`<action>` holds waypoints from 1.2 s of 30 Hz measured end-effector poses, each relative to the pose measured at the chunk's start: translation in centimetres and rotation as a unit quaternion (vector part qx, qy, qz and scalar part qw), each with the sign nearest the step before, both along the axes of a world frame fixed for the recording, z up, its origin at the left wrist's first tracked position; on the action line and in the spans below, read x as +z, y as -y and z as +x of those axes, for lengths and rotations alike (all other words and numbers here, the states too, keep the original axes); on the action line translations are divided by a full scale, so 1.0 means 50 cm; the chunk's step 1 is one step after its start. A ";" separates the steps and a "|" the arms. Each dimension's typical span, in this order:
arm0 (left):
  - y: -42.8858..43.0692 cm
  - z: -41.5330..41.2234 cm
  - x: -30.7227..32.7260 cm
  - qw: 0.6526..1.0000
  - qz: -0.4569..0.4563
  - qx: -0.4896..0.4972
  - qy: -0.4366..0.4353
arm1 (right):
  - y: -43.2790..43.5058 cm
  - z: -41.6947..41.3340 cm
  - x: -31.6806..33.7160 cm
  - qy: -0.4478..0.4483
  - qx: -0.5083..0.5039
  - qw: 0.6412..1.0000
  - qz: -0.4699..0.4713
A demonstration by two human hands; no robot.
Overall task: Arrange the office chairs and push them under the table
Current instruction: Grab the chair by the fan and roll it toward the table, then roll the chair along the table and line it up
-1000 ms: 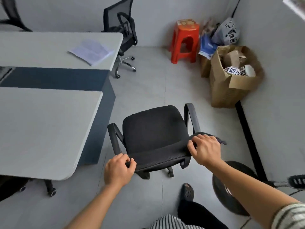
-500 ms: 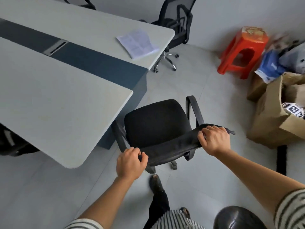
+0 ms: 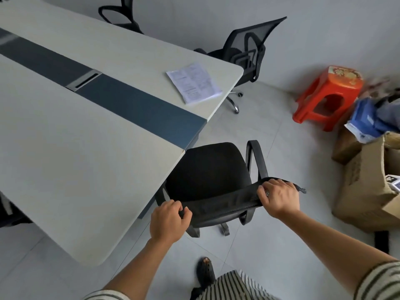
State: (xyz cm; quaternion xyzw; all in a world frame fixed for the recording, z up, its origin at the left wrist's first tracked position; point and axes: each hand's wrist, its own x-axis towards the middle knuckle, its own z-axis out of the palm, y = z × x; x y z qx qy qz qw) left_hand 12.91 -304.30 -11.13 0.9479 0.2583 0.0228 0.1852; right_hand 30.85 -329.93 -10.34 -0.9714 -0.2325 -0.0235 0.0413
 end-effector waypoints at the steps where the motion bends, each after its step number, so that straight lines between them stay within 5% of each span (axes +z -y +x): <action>1: -0.008 0.009 0.001 1.000 0.000 0.000 0.000 | -0.008 0.009 0.004 -0.007 -0.001 1.000 -0.002; 9: -0.069 0.090 0.000 1.000 0.012 -0.022 -0.017 | -0.057 0.081 0.015 -0.076 -0.022 0.997 0.000; 15: -0.043 0.145 0.032 0.988 -0.127 0.011 -0.082 | -0.001 0.103 0.054 -0.162 -0.026 0.969 0.186; 26: 0.225 0.407 0.140 0.890 -0.447 0.013 -0.085 | 0.333 0.206 0.121 -0.336 -0.229 0.813 0.417; 36: 0.367 0.722 0.140 0.876 -0.475 0.006 -0.077 | 0.576 0.412 0.111 -0.318 -0.359 0.748 0.458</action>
